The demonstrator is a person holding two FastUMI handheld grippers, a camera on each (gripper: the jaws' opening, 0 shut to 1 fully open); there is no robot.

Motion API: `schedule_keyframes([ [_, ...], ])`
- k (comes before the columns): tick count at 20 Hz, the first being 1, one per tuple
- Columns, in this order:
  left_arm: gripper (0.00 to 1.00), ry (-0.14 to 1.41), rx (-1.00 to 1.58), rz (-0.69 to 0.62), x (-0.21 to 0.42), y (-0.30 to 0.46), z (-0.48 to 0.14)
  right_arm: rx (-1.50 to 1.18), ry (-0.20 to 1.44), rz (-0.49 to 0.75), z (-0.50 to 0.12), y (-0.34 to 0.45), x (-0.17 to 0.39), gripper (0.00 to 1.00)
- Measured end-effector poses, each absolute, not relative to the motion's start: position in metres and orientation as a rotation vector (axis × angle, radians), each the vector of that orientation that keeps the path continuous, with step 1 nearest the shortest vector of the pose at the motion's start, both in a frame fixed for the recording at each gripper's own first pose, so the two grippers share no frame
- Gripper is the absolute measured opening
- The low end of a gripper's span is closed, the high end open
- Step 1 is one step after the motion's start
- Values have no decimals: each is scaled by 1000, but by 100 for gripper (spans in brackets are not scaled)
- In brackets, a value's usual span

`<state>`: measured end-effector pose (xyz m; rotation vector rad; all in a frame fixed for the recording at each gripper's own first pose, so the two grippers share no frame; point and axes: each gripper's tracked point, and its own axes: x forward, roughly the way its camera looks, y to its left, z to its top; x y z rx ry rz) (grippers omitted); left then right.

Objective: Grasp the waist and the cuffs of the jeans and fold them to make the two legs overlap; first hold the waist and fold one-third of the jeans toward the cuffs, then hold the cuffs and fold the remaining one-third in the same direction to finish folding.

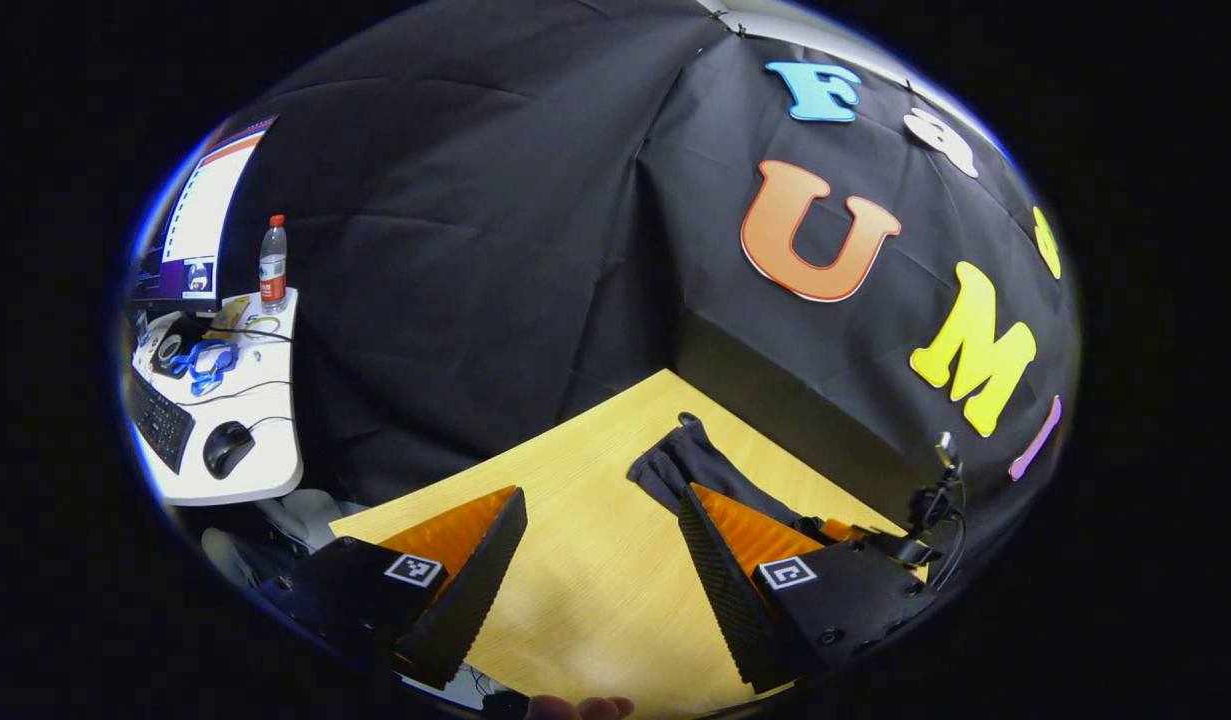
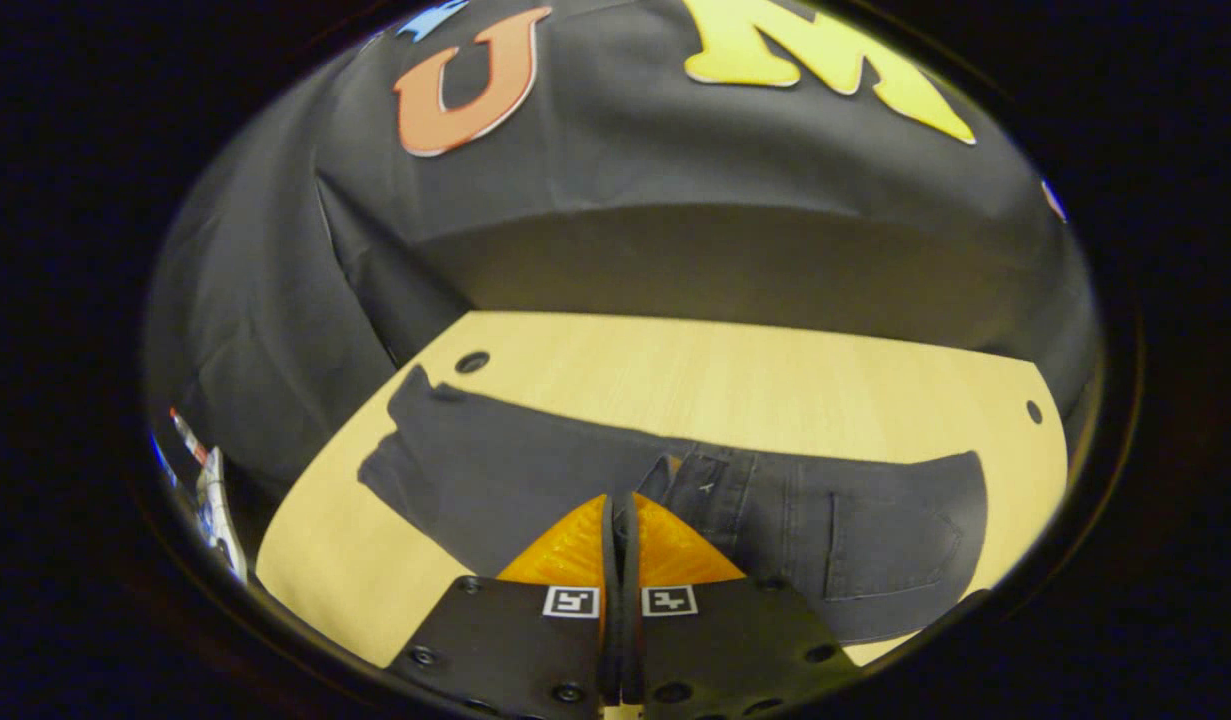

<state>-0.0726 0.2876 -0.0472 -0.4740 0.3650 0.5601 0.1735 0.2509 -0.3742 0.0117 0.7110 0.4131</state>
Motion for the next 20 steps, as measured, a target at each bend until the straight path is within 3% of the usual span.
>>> schedule_keyframes([
  [4, 99, 381, -491, 550, -66, 291, -56, 27, 740, 461, -396, 260, 164, 3],
  [10, 99, 411, -540, 476, -26, 273, -71, 49, 661, 510, -342, 254, 149, 86],
  [11, 99, 422, -576, 462, -16, 268, -78, 50, 643, 527, -326, 249, 143, 82],
  [12, 99, 435, -629, 440, -6, 262, -86, 41, 625, 543, -310, 242, 136, 89],
  [13, 99, 446, -696, 416, 8, 256, -94, 34, 604, 559, -294, 233, 128, 88],
  [14, 99, 455, -768, 402, 22, 250, -104, 28, 585, 575, -277, 223, 119, 94],
  [16, 99, 460, -927, 378, 50, 249, -119, 23, 552, 583, -246, 198, 104, 92],
  [20, 99, 490, -1206, 321, 110, 247, -158, 53, 543, 521, -213, 133, 86, 95],
])
